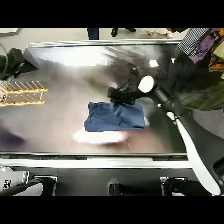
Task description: Fold the clothes and pants, and hang the long-sleeved shirts on hangers.
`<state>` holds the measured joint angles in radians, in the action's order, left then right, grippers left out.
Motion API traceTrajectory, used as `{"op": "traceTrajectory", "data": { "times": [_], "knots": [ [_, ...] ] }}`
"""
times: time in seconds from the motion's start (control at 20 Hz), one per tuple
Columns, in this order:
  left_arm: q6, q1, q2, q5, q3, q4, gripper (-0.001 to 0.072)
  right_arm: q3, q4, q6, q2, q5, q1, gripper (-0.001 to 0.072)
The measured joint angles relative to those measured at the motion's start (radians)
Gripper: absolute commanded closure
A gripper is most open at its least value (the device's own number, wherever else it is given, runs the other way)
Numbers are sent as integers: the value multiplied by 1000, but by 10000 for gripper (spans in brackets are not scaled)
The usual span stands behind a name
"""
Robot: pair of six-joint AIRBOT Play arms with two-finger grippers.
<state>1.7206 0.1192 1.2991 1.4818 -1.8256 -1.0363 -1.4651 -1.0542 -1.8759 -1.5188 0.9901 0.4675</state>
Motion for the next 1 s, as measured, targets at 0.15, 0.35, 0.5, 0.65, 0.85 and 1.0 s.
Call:
{"op": "traceTrajectory", "data": {
  "times": [0.15,0.35,0.5,0.65,0.85,1.0],
  "knots": [
    [-1,30,-6,11,1,-4,692,0,21,-18,-45,-40,27,678],
    [-4,43,-8,16,17,-10,692,0,46,-29,-84,-89,39,678],
    [-4,47,-9,17,36,-11,692,0,73,-28,-105,-105,41,677],
    [-4,48,-9,16,45,-11,693,0,103,-16,-121,-109,42,677],
    [-4,48,-9,11,50,-11,692,0,133,10,-132,-98,46,676],
    [-4,48,-9,11,51,-12,692,0,142,29,-137,-84,63,627]
  ]
}}
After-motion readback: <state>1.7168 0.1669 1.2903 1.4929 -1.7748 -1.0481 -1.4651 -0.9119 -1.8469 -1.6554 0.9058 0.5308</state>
